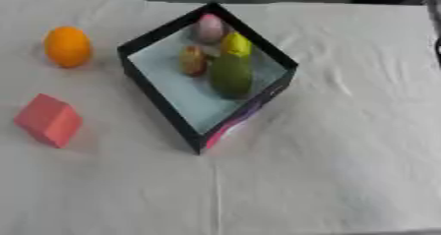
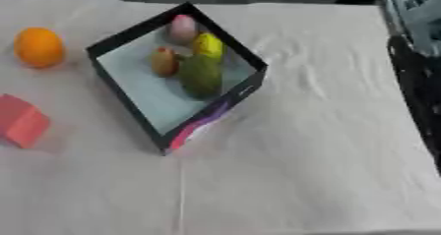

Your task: Pick up objects on the table and place them in the box.

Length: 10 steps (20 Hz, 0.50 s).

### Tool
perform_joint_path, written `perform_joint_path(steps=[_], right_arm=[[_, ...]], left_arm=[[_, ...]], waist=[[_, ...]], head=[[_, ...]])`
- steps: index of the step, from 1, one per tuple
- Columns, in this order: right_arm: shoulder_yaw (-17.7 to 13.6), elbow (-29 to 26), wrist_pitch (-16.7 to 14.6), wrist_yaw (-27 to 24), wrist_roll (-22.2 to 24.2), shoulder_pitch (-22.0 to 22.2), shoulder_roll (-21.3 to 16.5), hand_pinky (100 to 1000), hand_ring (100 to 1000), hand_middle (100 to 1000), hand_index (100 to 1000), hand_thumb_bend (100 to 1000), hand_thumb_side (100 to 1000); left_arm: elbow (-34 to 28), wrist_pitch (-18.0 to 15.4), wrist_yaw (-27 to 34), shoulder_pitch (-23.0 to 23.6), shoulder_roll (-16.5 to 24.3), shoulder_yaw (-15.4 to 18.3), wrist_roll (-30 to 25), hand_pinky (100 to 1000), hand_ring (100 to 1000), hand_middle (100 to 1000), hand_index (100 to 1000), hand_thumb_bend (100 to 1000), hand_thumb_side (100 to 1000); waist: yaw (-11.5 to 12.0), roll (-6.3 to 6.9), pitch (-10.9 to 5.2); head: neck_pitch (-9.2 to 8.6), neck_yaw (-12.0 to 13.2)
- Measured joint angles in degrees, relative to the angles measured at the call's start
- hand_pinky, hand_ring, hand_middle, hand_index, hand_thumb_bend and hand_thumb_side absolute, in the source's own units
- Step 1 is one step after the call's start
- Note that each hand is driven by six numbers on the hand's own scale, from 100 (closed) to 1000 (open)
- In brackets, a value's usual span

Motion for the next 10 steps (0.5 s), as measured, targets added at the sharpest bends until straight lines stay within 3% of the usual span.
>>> perform_joint_path(steps=[6,9,10], right_arm=[[-6.6,-7.7,-0.5,-11.8,-4.3,11.3,2.3,942,781,769,902,100,580],[-9.4,-8.4,-1.8,-14.6,-6.3,14.0,4.4,936,773,761,896,100,591],[-10.2,-8.5,-2.2,-15.0,-6.9,14.5,4.9,935,772,759,900,100,592]], left_arm=[[-0.2,-3.8,0.5,-1.3,2.5,-0.7,-1.3,954,852,828,864,100,568],[-0.2,-9.1,1.2,-2.4,6.1,-1.3,-4.1,953,863,856,879,100,590],[-0.3,-11.6,1.7,-2.8,8.0,-1.4,-5.6,949,870,861,891,100,649]], waist=[[-0.5,1.07,0.07],[-0.8,1.45,0.07],[-0.8,1.58,0.08]], head=[[-0.11,1.2],[-0.30,1.6],[-0.36,1.6]])
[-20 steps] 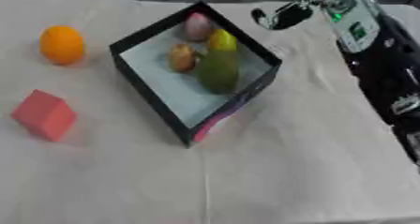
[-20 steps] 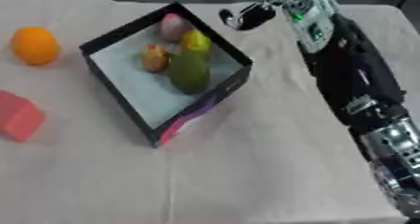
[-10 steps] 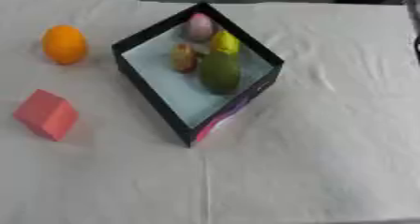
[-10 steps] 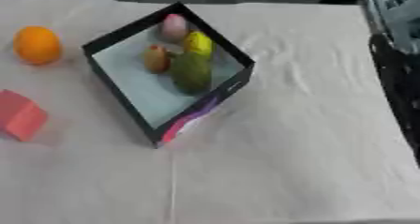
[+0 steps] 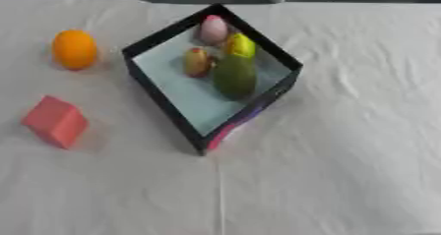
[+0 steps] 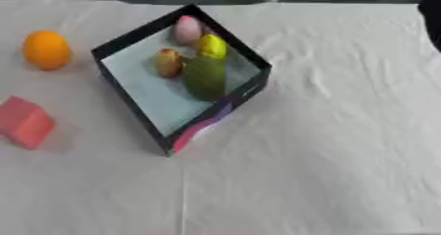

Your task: Pick up objects on the table and place them in the box.

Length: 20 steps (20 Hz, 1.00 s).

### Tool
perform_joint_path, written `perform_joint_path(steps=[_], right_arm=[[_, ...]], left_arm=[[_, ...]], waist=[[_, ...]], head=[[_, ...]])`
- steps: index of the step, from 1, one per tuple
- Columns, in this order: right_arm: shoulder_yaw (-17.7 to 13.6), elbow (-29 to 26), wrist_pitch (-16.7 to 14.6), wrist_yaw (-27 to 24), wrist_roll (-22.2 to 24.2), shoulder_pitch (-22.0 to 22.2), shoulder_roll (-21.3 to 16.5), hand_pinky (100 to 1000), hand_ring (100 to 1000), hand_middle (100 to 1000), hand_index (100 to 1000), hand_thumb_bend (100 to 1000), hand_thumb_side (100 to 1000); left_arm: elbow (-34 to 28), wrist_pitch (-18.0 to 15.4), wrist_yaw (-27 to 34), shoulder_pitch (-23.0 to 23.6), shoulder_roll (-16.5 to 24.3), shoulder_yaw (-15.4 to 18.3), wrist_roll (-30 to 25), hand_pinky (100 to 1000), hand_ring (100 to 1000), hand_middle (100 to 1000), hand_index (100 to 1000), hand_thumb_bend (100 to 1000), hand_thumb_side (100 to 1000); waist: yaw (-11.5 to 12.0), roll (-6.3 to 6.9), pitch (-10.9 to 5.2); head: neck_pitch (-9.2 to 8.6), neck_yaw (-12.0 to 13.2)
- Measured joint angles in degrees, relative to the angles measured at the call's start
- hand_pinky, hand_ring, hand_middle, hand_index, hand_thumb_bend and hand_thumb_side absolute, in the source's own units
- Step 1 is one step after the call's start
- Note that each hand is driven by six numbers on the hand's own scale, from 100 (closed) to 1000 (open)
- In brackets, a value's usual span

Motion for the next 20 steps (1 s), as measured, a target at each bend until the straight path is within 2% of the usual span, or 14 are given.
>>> perform_joint_path(steps=[3,4,5,6,8,10,11,14,17,20], right_arm=[[-1.7,0.0,-0.6,-0.4,-0.8,1.3,1.0,931,761,750,898,100,596],[-2.1,0.0,-0.7,-0.3,-0.9,1.6,1.3,930,756,748,896,100,599],[-2.6,0.1,-0.7,-0.3,-1.0,1.8,1.5,930,753,745,895,100,600],[-3.0,0.3,-0.5,-0.1,-1.1,2.0,1.7,929,745,737,887,100,599],[-3.6,0.7,-0.2,0.5,-1.4,2.2,2.1,927,736,724,870,100,597],[-4.0,1.1,0.3,1.1,-1.4,2.2,2.5,928,737,725,871,100,593],[-4.0,1.2,0.5,1.3,-1.3,2.2,2.7,928,736,724,871,100,601],[-4.0,1.6,1.1,1.9,-0.9,2.2,2.9,928,734,723,869,100,602],[-4.1,2.2,1.8,2.3,-0.5,2.1,3.2,924,731,721,870,100,605],[-4.2,3.1,2.4,2.8,-0.2,1.6,3.4,925,726,716,867,100,604]], left_arm=[[0.0,-9.0,1.4,-1.2,7.3,-0.4,-6.1,953,884,867,891,100,551],[0.0,-11.9,1.7,-1.4,10.0,-0.4,-8.1,959,886,866,894,100,356],[0.0,-14.5,1.7,-1.6,12.7,-0.4,-10.1,955,879,859,894,100,300],[0.1,-17.0,1.5,-1.7,15.5,-0.5,-12.0,946,865,853,891,100,205],[0.8,-21.8,0.0,-2.0,20.6,-1.0,-15.5,940,869,854,876,100,145],[2.0,-22.8,-3.6,-2.1,24.9,-1.6,-15.0,947,873,835,854,131,131],[2.6,-23.2,-6.0,-2.1,26.7,-2.1,-14.7,954,880,844,856,130,188],[4.1,-23.7,-14.6,-2.2,30.9,-3.5,-14.1,959,892,847,858,270,240],[5.7,-24.4,-23.0,-2.9,33.2,-5.3,-13.5,967,902,847,860,276,285],[7.8,-25.4,-28.9,-3.9,34.1,-7.3,-12.5,970,908,842,872,263,367]], waist=[[0.0,0.51,0.00],[0.0,0.60,0.00],[0.0,0.68,0.00],[0.0,0.74,0.00],[0.0,0.89,0.12],[0.0,1.00,0.42],[-0.1,1.03,0.54],[-0.1,1.05,0.58],[-0.2,1.05,0.59],[-0.3,1.05,0.59]], head=[[-0.21,0.0],[-0.23,-0.1],[-0.25,-0.2],[-0.38,-0.2],[-0.75,-0.2],[-1.00,-0.2],[-1.17,-0.2],[-1.21,-0.2],[-1.21,-0.1],[-1.19,0.2]])
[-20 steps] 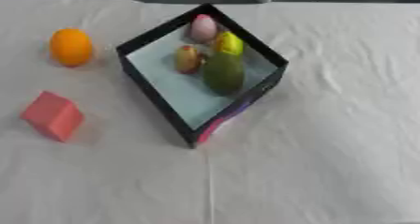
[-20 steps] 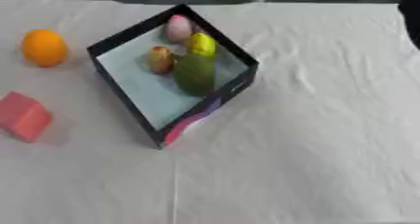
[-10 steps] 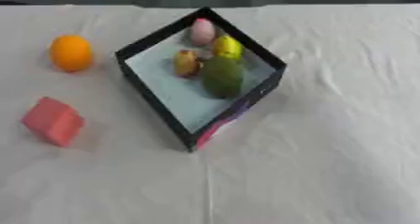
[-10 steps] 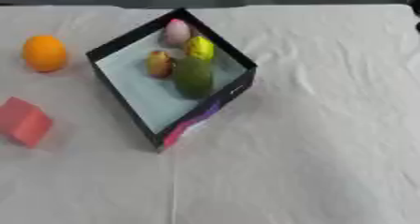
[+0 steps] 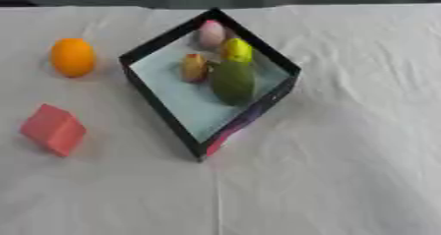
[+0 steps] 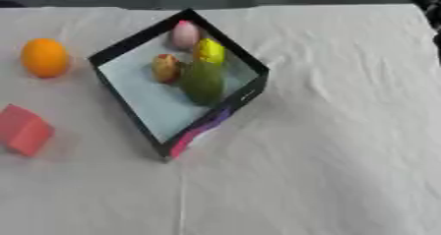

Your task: Pick up objects on the table and place them in the box.

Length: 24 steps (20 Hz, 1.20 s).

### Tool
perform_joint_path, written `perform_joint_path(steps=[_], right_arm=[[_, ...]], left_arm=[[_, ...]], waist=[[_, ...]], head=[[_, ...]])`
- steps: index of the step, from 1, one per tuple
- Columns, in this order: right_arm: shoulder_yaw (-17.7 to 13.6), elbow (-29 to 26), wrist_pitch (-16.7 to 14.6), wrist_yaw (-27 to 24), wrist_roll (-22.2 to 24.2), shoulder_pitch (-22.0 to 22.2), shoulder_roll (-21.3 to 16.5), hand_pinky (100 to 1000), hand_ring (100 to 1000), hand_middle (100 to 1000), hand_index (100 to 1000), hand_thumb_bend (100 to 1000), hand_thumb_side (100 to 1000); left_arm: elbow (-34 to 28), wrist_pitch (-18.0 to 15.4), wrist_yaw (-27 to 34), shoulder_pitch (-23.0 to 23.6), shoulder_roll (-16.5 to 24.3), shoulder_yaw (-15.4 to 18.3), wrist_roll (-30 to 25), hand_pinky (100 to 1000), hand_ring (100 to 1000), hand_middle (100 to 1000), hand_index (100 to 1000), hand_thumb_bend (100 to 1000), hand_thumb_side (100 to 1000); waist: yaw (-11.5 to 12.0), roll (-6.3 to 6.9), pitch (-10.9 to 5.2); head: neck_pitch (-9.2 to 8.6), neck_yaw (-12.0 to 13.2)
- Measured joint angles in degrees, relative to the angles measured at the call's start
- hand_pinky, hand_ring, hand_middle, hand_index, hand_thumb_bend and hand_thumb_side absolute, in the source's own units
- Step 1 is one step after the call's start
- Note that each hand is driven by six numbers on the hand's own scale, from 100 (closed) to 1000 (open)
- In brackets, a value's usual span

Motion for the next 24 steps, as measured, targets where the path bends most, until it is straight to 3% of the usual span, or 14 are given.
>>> perform_joint_path(steps=[5,10,15,21,24], right_arm=[[0.0,1.4,0.6,0.4,0.3,-0.6,0.0,926,724,715,867,100,604],[0.2,2.6,1.2,1.0,0.6,-1.1,0.1,926,719,711,864,100,607],[0.4,3.3,1.7,1.1,0.9,-1.1,0.4,927,717,709,862,100,609],[0.7,3.8,2.2,1.2,1.0,-1.4,0.4,927,714,706,861,100,611],[0.7,3.8,2.4,1.3,1.1,-1.4,0.4,928,713,705,861,100,612]], left_arm=[[4.8,-1.6,-4.4,-2.3,0.6,-3.5,1.6,970,907,834,876,224,356],[7.4,-2.2,-5.3,-4.7,0.6,-6.6,2.2,968,905,825,874,266,348],[7.1,-1.6,-5.8,-7.3,0.6,-10.0,1.6,967,904,814,867,256,322],[6.9,0.0,-4.5,-10.8,0.1,-13.8,0.0,974,905,815,870,177,411],[6.8,0.8,-2.6,-11.7,-0.4,-15.1,-0.8,978,907,815,872,146,398]], waist=[[0.0,0.00,0.00],[0.0,0.00,0.00],[0.1,0.00,-0.02],[-0.1,0.00,-0.07],[-0.2,0.00,-0.08]], head=[[0.05,1.3],[0.08,2.3],[0.58,3.0],[1.22,3.7],[1.56,3.7]])
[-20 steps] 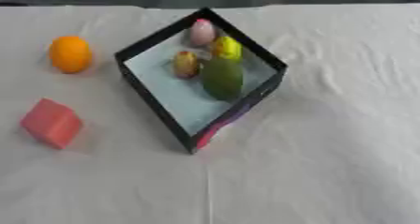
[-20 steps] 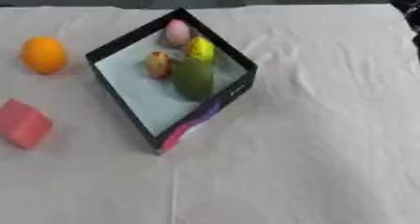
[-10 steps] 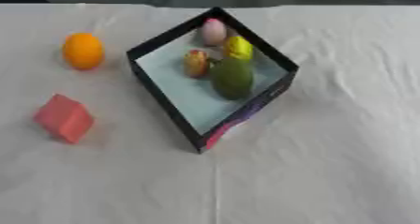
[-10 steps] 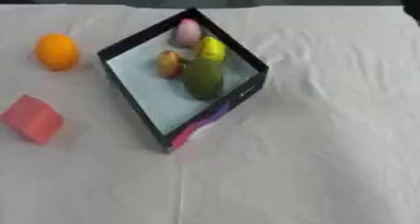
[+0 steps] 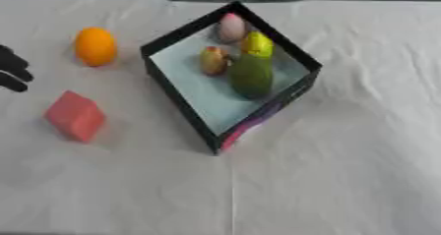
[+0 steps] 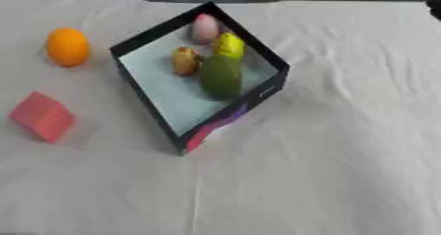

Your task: Pick up objects on the table and place them in the box.

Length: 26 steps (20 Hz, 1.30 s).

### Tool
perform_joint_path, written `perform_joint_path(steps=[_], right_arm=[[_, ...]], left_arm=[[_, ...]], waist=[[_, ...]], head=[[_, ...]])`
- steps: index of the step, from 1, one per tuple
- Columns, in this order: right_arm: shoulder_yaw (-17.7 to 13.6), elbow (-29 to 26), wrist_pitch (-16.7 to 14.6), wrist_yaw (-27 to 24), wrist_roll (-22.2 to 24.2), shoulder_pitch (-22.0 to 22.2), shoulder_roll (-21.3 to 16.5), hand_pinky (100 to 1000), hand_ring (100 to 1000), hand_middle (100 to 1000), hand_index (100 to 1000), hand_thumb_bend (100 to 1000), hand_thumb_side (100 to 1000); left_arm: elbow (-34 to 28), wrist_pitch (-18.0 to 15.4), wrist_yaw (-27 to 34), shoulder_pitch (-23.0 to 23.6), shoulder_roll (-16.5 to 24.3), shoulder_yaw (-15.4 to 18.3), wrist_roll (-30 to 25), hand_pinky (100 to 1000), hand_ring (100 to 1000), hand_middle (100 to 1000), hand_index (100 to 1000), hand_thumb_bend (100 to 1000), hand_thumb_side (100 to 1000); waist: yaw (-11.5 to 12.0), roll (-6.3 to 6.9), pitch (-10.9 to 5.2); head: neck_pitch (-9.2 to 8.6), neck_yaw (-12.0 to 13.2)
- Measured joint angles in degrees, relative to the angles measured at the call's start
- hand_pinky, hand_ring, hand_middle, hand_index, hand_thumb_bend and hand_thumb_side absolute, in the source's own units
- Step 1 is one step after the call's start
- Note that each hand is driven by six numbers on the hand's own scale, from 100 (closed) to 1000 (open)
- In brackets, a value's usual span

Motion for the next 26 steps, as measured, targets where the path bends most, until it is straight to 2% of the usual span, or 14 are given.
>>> perform_joint_path(steps=[4,7,14,19,21,22,24,25,26], right_arm=[[0.1,0.3,0.3,0.2,0.1,0.0,0.0,928,710,703,860,100,613],[0.3,0.3,0.5,0.3,0.3,0.0,0.1,929,708,702,859,100,616],[0.3,0.8,1.5,0.3,0.3,-0.2,0.6,928,704,698,856,100,618],[0.3,1.0,2.0,0.3,0.2,-0.2,0.6,928,702,696,855,100,622],[0.3,1.0,2.3,0.3,0.1,-0.2,0.6,928,701,695,853,100,625],[0.3,1.1,2.4,0.3,0.1,-0.2,0.6,928,700,694,853,100,625],[0.3,1.2,2.7,0.2,0.1,-0.2,0.6,928,700,694,853,100,626],[0.3,1.3,2.8,0.2,0.0,-0.2,0.6,928,699,693,853,100,626],[0.3,1.4,2.8,0.2,0.0,-0.2,0.6,928,699,693,852,100,626]], left_arm=[[-1.3,0.4,3.3,-0.1,0.0,-0.9,-0.4,992,918,824,878,100,397],[-2.0,0.3,6.0,-0.6,0.0,-1.2,-0.3,998,919,814,867,100,343],[1.1,1.1,7.9,-6.1,-2.8,-3.8,-1.1,1000,925,822,873,100,438],[4.4,3.3,7.8,-10.3,-5.9,-6.6,-3.3,1000,931,827,886,100,541],[5.5,4.1,7.9,-11.2,-6.8,-7.3,-4.1,1000,941,833,895,100,726],[6.0,4.5,7.9,-11.6,-7.1,-7.6,-4.5,1000,946,831,893,100,788],[7.0,5.5,8.0,-12.4,-7.6,-8.0,-5.5,1000,951,822,882,100,761],[7.4,5.9,8.0,-12.8,-7.8,-8.2,-5.9,1000,953,819,884,105,638],[7.7,6.3,7.9,-13.1,-8.0,-8.4,-6.3,1000,955,822,888,149,479]], waist=[[0.0,0.00,0.00],[-0.1,0.00,0.00],[-0.4,0.00,-0.01],[-0.8,0.00,-0.23],[-0.8,0.00,-0.52],[-0.9,0.00,-0.65],[-1.0,0.11,-0.76],[-1.1,0.20,-0.78],[-1.1,0.32,-0.78]], head=[[0.03,-0.1],[0.44,-0.1],[1.04,0.0],[1.78,0.4],[2.11,0.6],[2.28,0.8],[2.53,1.0],[2.53,1.1],[2.54,1.2]])
